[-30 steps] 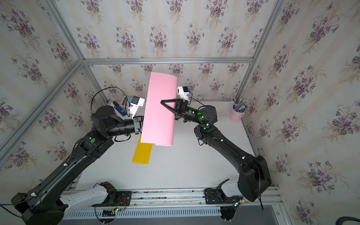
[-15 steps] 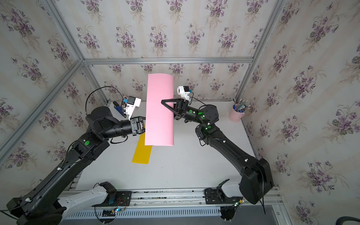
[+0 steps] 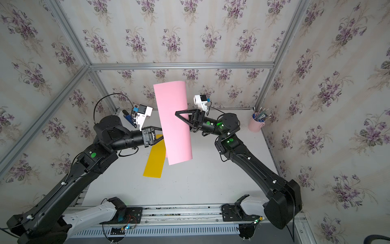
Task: Fold the rectangular paper in half along the long edge
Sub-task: Fold the paper.
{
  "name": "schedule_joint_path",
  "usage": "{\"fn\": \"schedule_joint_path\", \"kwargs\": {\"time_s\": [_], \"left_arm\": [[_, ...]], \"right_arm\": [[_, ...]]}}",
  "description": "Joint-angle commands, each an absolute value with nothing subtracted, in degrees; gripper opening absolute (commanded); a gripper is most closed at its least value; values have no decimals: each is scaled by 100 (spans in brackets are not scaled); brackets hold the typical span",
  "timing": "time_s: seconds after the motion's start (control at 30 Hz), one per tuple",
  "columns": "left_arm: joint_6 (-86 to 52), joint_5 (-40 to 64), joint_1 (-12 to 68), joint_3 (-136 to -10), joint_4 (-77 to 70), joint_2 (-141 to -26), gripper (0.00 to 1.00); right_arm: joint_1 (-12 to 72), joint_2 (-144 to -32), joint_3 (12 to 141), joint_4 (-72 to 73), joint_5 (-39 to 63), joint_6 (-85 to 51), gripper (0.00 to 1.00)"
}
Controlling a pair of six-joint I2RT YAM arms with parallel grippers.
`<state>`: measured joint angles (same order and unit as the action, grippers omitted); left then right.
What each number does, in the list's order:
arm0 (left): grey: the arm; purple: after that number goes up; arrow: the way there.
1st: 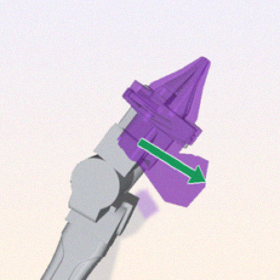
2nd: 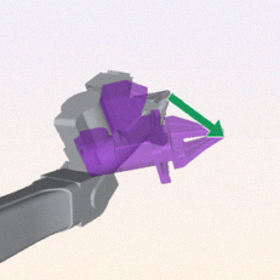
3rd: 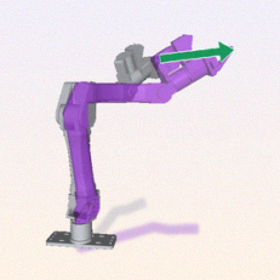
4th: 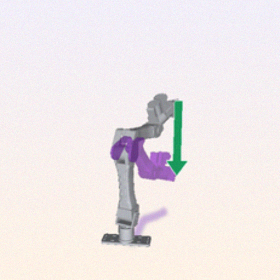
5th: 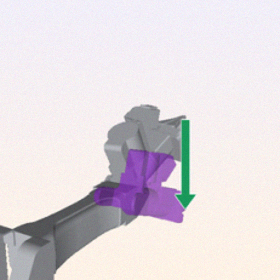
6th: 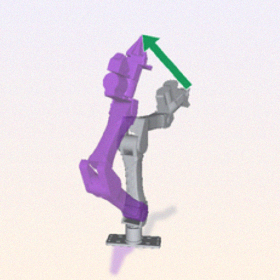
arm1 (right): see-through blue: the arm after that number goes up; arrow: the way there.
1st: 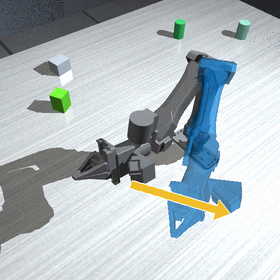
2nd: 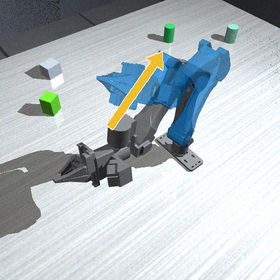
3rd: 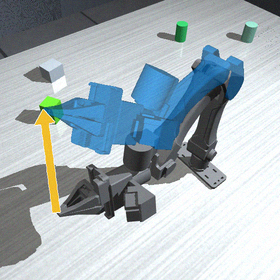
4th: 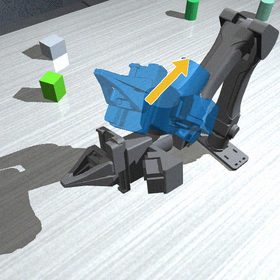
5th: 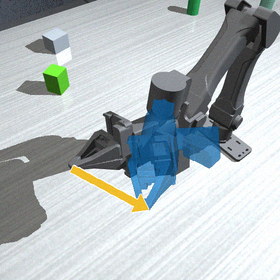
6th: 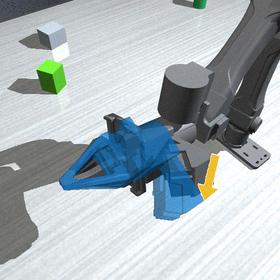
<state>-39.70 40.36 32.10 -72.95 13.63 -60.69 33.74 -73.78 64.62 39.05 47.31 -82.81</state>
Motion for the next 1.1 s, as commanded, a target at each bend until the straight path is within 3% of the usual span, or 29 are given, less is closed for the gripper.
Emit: {"fn": "schedule_joint_path", "kwargs": {"time_s": [0.0,0.13,0.33,0.43,0.5,0.67,1.07], "left_arm": [[-3894,4008,3199,-7349,1266,-6081,0],[-3928,4018,3202,-7357,1248,-6091,0],[-3950,4081,3210,-7409,1257,-6094,0],[-3972,4112,3209,-7409,1257,-6093,8],[-3934,4063,3204,-7431,1350,-6066,20],[-3503,3687,3182,-7613,2087,-5857,30],[-3423,3651,3081,-8064,2429,-5687,32]], "right_arm": [[3386,-7283,6418,3736,4712,-8035,51],[3388,-7251,6394,3748,4624,-8012,42],[3384,-7268,6322,4108,4488,-8173,41],[3383,-7295,6272,4355,4437,-8274,42],[3383,-7304,6260,4412,4417,-8291,42],[3340,-7307,6279,4446,4418,-8291,42],[3285,-7227,6243,3937,4456,-7940,42]]}}
